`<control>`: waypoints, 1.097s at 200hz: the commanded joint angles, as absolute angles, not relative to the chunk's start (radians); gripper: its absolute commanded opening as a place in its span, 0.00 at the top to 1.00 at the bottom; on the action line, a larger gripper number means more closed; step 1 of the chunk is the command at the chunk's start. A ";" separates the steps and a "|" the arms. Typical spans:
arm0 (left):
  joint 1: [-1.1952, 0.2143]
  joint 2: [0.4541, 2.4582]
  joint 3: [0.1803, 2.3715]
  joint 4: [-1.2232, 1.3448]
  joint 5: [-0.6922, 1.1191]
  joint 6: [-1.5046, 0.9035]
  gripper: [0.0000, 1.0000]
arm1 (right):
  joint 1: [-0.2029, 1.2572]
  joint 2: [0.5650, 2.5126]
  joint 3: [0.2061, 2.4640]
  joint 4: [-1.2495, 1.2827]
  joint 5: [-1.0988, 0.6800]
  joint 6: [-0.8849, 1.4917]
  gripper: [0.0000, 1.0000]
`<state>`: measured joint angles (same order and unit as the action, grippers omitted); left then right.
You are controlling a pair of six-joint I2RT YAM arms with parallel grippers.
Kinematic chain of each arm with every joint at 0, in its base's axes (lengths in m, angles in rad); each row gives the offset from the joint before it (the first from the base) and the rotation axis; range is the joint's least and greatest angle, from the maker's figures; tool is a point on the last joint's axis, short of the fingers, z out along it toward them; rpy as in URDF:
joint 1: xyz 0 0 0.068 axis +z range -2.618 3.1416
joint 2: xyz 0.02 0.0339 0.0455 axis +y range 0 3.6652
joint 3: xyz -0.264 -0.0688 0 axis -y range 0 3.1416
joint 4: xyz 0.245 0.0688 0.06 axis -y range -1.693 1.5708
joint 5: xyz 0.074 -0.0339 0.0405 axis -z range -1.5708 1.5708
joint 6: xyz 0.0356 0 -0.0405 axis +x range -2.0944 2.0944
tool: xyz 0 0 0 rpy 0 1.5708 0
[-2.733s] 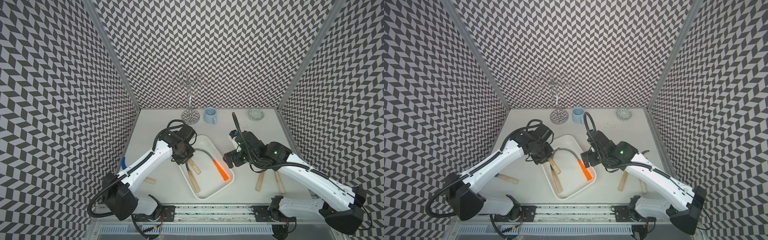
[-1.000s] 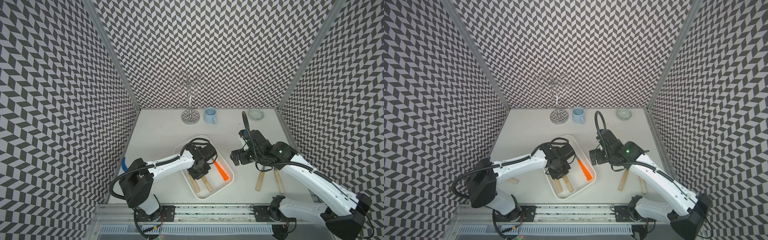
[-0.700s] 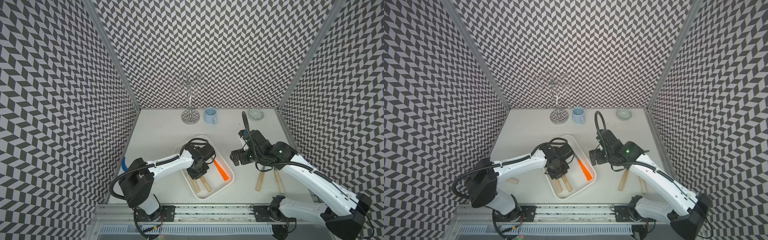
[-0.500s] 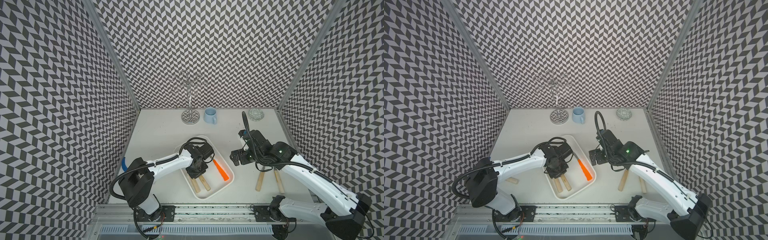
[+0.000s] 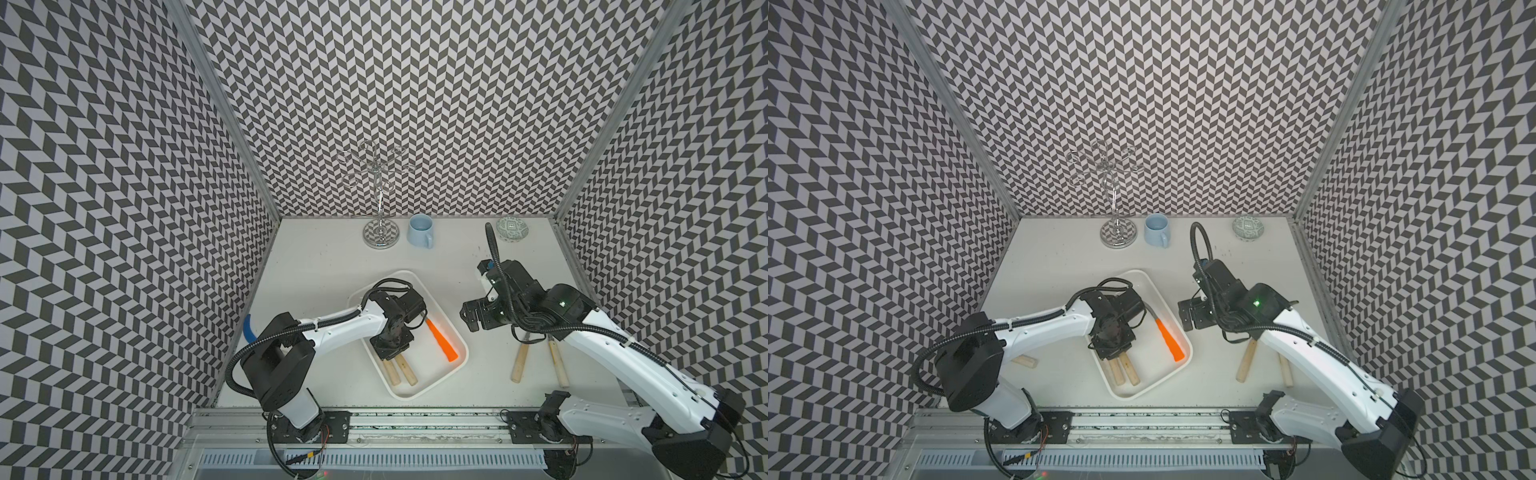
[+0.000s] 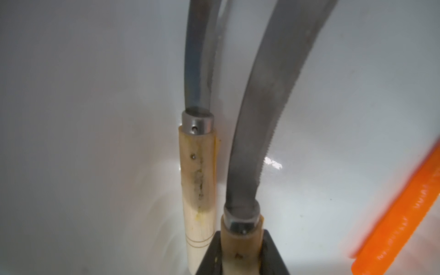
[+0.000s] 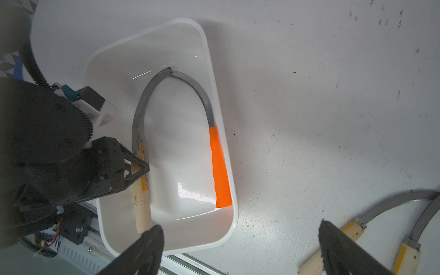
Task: Put small sickles into storage boxes
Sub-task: Place the sickle in the storage box.
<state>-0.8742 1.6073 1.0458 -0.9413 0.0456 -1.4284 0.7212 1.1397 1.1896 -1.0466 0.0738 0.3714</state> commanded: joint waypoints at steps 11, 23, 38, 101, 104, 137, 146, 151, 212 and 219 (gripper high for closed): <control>-0.867 1.618 1.046 -0.910 0.021 -1.420 0.81 | 0.716 1.118 1.173 -1.025 0.071 0.381 0.00; -0.868 1.622 1.045 -0.904 0.020 -1.416 0.81 | 0.716 1.118 1.174 -1.025 0.070 0.381 0.00; -0.868 1.630 1.045 -0.899 0.017 -1.411 0.81 | 0.716 1.117 1.175 -1.025 0.069 0.380 0.00; -0.856 1.656 1.040 -0.906 0.005 -1.392 0.81 | 0.716 1.118 1.170 -1.022 0.067 0.379 0.00; -0.854 1.658 1.041 -0.906 0.005 -1.390 0.81 | 0.717 1.118 1.170 -1.022 0.067 0.379 0.00; -0.850 1.670 1.037 -0.917 -0.002 -1.382 0.81 | 0.716 1.117 1.171 -1.021 0.067 0.378 0.00; -0.850 1.673 1.035 -0.919 -0.005 -1.381 0.81 | 0.716 1.117 1.169 -1.020 0.067 0.378 0.00; -0.850 1.673 1.033 -0.919 -0.006 -1.381 0.81 | 0.717 1.118 1.169 -1.020 0.065 0.378 0.00; -0.846 1.698 1.022 -0.911 -0.010 -1.371 0.81 | 0.716 1.114 1.164 -1.020 0.063 0.377 0.00; -0.845 1.701 1.022 -0.910 -0.012 -1.370 0.81 | 0.716 1.115 1.165 -1.020 0.063 0.376 0.00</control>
<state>-0.8520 1.6855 1.0286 -0.9051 0.0196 -1.3777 0.7212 1.1370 1.1748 -1.0466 0.0692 0.3714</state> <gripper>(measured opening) 0.252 0.998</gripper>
